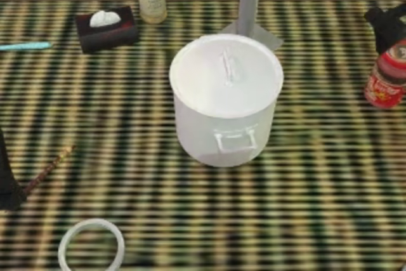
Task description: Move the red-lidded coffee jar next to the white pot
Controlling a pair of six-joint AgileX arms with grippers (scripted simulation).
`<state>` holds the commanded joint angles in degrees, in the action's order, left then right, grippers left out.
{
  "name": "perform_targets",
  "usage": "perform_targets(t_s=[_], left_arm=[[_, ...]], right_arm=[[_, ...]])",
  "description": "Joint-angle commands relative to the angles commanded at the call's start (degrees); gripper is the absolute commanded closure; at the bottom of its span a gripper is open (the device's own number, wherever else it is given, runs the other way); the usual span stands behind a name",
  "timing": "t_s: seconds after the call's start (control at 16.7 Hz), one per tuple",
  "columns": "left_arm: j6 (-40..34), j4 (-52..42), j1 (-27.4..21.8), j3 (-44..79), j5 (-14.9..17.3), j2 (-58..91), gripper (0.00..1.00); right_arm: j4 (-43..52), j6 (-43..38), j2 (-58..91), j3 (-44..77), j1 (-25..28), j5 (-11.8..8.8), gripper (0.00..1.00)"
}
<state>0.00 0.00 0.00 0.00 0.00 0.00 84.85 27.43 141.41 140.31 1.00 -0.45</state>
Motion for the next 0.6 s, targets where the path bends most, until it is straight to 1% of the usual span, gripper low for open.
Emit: perform_targets(t_s=[0.24, 0.6], left_arm=[[0.0, 0.0, 0.0, 0.0, 0.0, 0.0, 0.0], [0.0, 0.0, 0.0, 0.0, 0.0, 0.0, 0.0]], right_arm=[[4.4, 1.6, 7.6, 7.6, -0.3, 0.4, 0.0], [4.6, 1.6, 8.2, 8.0, 0.1, 0.4, 0.0]])
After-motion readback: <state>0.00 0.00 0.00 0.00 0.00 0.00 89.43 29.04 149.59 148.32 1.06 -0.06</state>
